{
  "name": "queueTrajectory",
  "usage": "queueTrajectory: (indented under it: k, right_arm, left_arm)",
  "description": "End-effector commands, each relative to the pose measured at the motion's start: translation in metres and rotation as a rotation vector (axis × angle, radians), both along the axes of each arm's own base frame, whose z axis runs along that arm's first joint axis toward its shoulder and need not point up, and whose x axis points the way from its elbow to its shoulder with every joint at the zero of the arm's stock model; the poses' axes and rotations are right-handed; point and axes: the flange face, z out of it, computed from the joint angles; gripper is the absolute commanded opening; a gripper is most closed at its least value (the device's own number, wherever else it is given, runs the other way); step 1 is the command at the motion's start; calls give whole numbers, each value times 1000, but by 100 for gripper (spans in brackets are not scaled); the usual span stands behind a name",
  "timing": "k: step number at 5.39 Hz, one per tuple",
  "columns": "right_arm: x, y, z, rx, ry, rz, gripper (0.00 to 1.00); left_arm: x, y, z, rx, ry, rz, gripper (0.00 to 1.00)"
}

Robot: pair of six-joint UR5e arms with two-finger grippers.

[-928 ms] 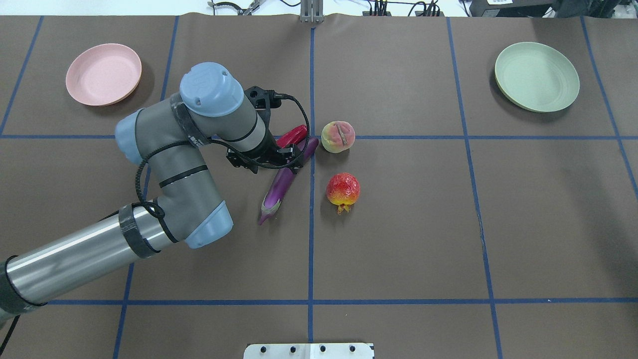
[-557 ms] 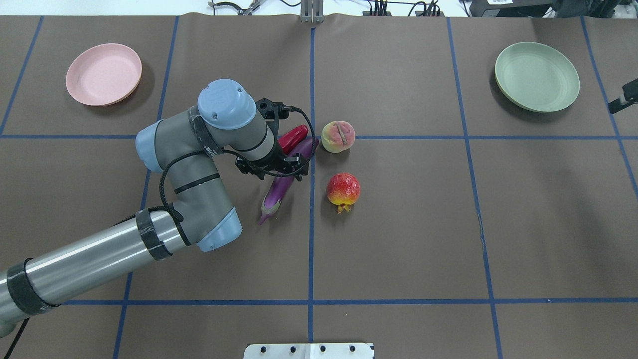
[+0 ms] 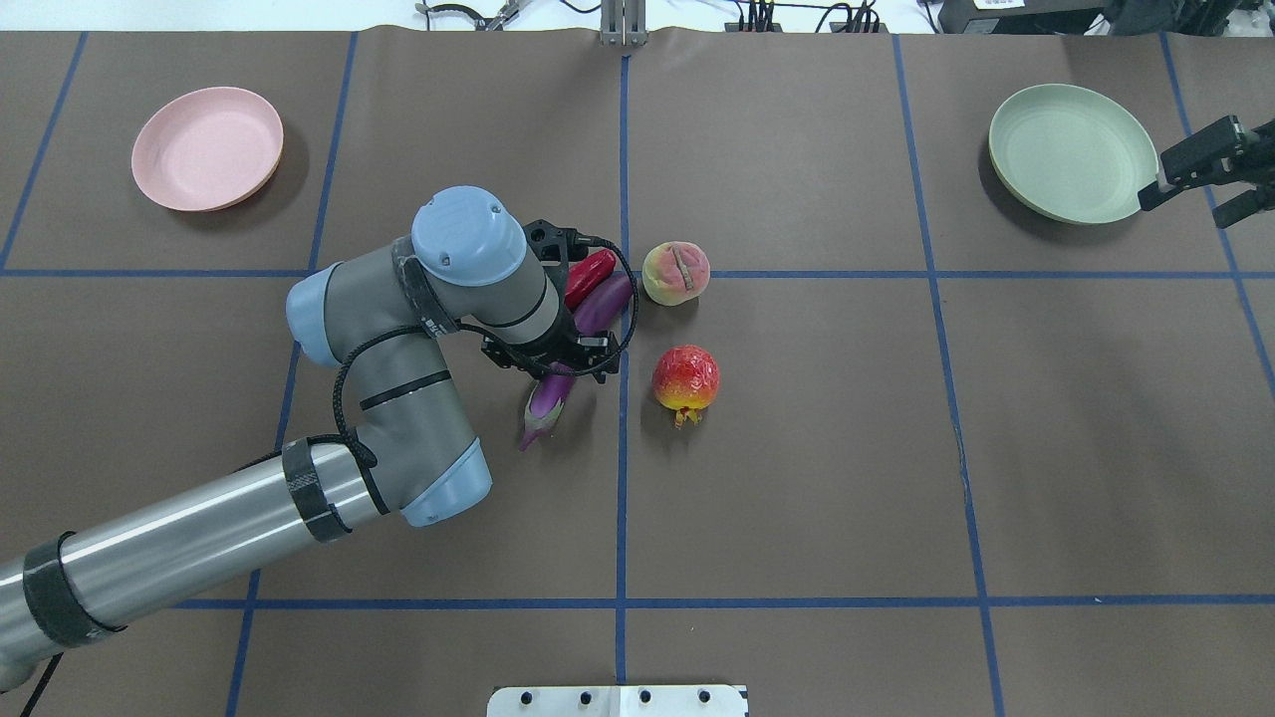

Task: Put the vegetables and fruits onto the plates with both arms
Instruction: 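Reach the left gripper down and grasp the purple eggplant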

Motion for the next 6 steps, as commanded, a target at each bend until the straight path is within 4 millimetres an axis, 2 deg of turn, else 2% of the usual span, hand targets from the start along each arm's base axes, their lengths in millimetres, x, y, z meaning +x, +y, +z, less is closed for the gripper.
queueTrajectory:
  k: [1, 2, 3, 4, 5, 6]
  right_arm:
    - [-10, -4, -10, -8, -4, 2, 100]
    - [-10, -5, -13, -10, -5, 6, 100]
    - [-12, -6, -15, -12, -5, 7, 100]
    - [-13, -9, -20, -8, -7, 10, 100]
    - [-13, -10, -26, 0, -10, 11, 100]
    - [-13, -9, -30, 9, -12, 10, 100]
  left_arm:
    - [5, 6, 2, 5, -7, 2, 81]
    - [5, 6, 2, 4, -7, 1, 69]
    - [2, 5, -2, 13, -1, -10, 21]
    - [-10, 8, -8, 27, 15, -28, 0]
    - [-52, 34, 12, -1, 38, -47, 0]
    - [-84, 46, 14, 10, 64, -54, 0]
